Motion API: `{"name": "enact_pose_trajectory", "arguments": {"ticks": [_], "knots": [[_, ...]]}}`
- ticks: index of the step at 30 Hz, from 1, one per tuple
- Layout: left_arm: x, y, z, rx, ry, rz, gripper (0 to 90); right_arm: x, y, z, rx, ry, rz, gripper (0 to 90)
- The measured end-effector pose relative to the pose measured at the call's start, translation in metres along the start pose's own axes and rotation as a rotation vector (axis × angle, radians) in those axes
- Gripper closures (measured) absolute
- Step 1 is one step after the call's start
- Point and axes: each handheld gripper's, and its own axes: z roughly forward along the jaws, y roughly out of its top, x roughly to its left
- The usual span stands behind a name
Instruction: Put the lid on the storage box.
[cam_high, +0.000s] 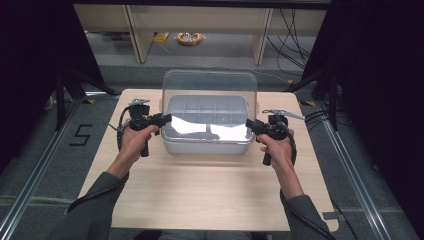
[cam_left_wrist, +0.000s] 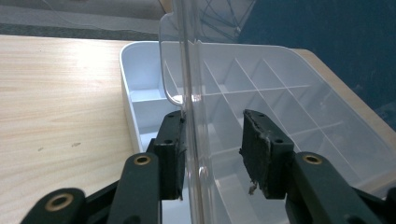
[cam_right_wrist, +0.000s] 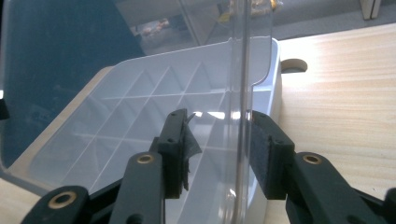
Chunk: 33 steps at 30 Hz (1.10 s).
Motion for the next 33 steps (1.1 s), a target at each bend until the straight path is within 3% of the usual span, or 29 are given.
{"name": "enact_pose_trajectory", "arguments": {"ticks": [1,2,5,6,7,8,10,13,14,17,20,22,27,30,33], "knots": [[0.002,0.001,0.003,-0.008,0.003,0.011,59.5,0.001,0.002,0.004,0.016,0.005,0.051,60.5],[0.004,0.003,0.007,-0.002,0.005,-0.001,59.5,0.001,0.002,0.007,0.021,-0.011,0.064,60.5],[0.005,0.002,0.01,0.018,0.021,-0.011,59.3,0.0,0.001,0.012,0.028,-0.01,0.076,60.2],[0.005,0.002,0.012,0.015,0.021,-0.027,59.3,-0.004,0.001,0.014,0.023,-0.011,0.038,60.2],[0.007,0.001,0.015,0.022,0.02,-0.038,59.3,-0.006,0.001,0.019,0.024,-0.017,0.034,60.1],[0.007,0.001,0.015,0.022,0.02,-0.038,59.3,-0.002,0.0,0.02,0.031,-0.015,0.087,59.9],[0.009,0.0,0.017,0.023,0.025,-0.046,58.9,-0.002,0.0,0.021,0.037,-0.022,0.088,59.8],[0.013,-0.001,0.02,0.031,0.024,-0.068,58.9,-0.006,0.0,0.026,0.031,-0.025,0.045,59.7],[0.014,-0.001,0.021,0.033,0.026,-0.072,58.9,-0.006,0.0,0.026,0.04,-0.013,0.055,59.6],[0.016,-0.004,0.025,0.045,0.021,-0.089,58.4,-0.007,-0.002,0.03,0.047,-0.034,0.047,58.8],[0.016,-0.005,0.026,0.061,0.018,-0.091,58.2,-0.005,-0.004,0.03,0.061,-0.031,0.111,58.4],[0.016,-0.005,0.026,0.062,0.018,-0.089,57.7,-0.009,-0.004,0.031,0.046,-0.038,0.067,57.8],[0.013,-0.006,0.027,0.055,0.027,-0.091,57.5,-0.01,-0.006,0.031,0.052,-0.037,0.075,57.5],[0.015,-0.007,0.028,0.066,0.029,-0.082,57.4,-0.008,-0.007,0.032,0.059,-0.036,0.123,57.4],[0.016,-0.008,0.029,0.061,0.035,-0.089,56.9,-0.012,-0.008,0.036,0.048,-0.035,0.084,57.0]]}}
